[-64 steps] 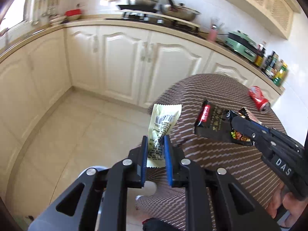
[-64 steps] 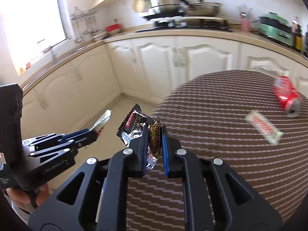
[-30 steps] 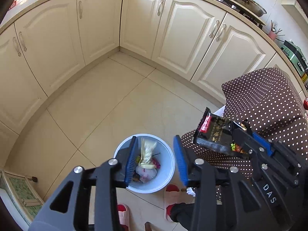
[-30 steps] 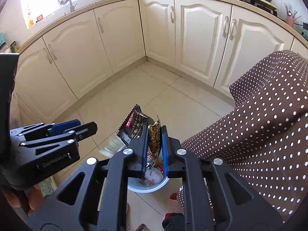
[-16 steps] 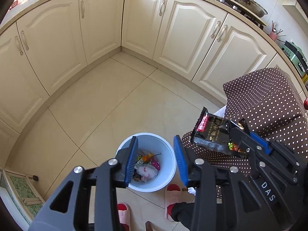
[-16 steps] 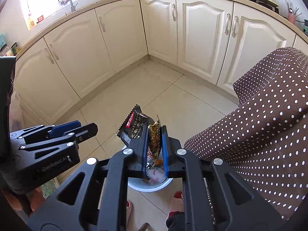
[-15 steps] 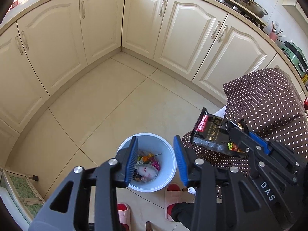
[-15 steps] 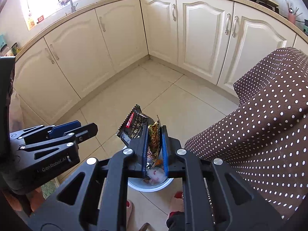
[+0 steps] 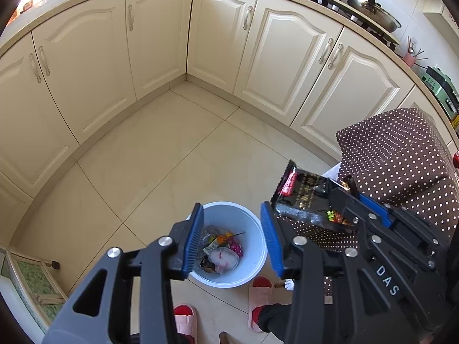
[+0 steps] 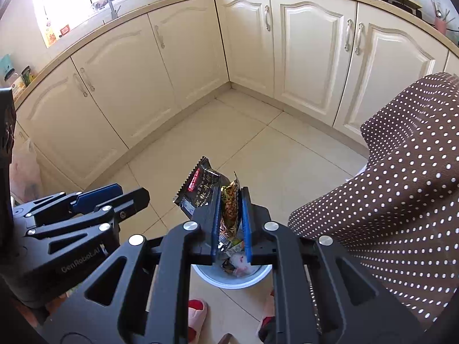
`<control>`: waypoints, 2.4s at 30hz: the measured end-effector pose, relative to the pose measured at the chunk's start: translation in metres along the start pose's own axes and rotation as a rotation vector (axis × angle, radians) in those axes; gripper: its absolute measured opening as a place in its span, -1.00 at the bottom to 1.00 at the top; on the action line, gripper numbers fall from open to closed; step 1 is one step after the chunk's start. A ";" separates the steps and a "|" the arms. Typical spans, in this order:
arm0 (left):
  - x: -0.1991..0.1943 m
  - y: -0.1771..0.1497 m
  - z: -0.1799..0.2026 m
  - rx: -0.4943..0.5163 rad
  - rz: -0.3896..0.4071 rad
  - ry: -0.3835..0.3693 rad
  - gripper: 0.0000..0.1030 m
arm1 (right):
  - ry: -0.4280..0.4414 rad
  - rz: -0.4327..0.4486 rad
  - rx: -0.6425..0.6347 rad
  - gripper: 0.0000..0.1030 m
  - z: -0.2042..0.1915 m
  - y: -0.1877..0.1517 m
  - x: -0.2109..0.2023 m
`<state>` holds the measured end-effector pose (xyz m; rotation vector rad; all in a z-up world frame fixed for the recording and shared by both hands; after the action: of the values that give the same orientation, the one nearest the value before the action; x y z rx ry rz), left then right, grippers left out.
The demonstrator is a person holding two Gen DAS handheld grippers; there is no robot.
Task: Collect trash
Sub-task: 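Open the right tool to drop the black wrapper into the bucket, then return both tools to the table toward the red-white wrapper and red can, then grasp the red-white wrapper with the left tool while the right tool grasps the red can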
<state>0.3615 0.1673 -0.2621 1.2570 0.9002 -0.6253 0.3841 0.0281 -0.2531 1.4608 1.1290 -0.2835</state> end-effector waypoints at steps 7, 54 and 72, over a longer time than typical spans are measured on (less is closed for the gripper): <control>-0.002 0.001 -0.005 -0.006 0.003 0.007 -0.18 | 0.035 0.008 0.036 -0.66 -0.002 0.005 0.005; -0.142 -0.023 0.460 0.490 0.075 -0.304 0.28 | -0.403 0.387 0.284 0.05 0.307 -0.065 -0.368; -0.084 -0.021 0.545 0.513 0.019 -0.150 -0.13 | -0.431 0.332 0.353 0.11 0.392 -0.064 -0.366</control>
<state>0.4239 -0.3737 -0.1704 1.6449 0.6188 -0.9613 0.3194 -0.4935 -0.1285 1.7614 0.4935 -0.5521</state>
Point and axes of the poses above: each gripper's, at about its wrist camera, not at the fingertips, and x roughly the way its jaws point, z to its right, y to its top, the point moved 4 cm from there along x, roughly the way its jaws point, and after that the axes turned 8 degrees about y, right-handed, at the moved point
